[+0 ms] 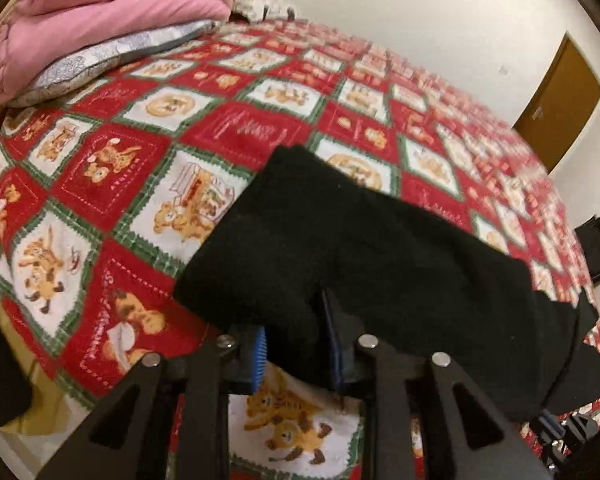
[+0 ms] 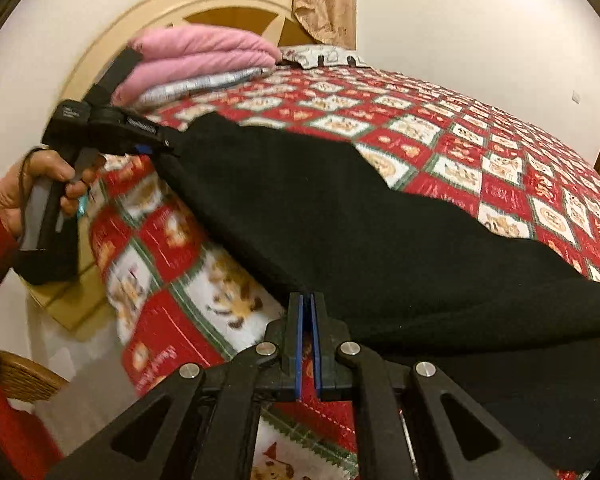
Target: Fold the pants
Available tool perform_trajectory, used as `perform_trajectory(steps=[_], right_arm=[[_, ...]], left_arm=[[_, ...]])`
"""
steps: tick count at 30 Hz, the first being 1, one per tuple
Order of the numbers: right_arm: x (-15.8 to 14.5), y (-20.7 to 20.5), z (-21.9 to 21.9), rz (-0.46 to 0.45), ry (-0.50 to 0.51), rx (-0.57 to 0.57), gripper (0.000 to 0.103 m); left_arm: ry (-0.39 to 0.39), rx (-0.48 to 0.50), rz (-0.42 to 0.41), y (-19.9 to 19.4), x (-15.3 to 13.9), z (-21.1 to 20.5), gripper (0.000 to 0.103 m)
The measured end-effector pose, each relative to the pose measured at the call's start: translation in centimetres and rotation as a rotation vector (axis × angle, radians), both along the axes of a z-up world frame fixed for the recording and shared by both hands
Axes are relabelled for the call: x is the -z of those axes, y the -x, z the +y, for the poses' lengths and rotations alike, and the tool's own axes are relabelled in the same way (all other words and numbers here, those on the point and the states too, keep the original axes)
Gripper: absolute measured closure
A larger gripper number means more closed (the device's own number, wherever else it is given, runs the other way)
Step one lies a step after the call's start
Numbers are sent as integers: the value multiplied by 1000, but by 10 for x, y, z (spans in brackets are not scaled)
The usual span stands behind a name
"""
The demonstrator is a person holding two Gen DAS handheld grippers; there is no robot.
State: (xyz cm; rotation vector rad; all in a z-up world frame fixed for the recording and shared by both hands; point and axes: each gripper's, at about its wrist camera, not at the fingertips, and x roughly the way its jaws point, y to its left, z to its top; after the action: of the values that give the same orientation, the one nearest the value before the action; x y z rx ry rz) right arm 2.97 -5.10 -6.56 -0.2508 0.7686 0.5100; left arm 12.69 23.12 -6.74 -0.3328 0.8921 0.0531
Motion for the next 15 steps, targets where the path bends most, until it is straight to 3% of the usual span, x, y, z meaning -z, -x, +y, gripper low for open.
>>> perform_trajectory(steps=[5,6,9,10,15], right_arm=[[10,-4,2,-5,13,18,98],[10,-4,2,-7,13,16,97],[11,-1,5,-16,26,13,96],[11,-1,5,-19,28,13,96],[1,-10,-5,35,-88,53,94]], left_arm=[[-2,25,-9,-1,-3,7,69],[-24,15,-2,0,-6,10,63],[-88,-81,3,12,-18,25,25],[-114,-112,-6,17,-21,29,21],[-209,-189,-39,28,-38,34,21]])
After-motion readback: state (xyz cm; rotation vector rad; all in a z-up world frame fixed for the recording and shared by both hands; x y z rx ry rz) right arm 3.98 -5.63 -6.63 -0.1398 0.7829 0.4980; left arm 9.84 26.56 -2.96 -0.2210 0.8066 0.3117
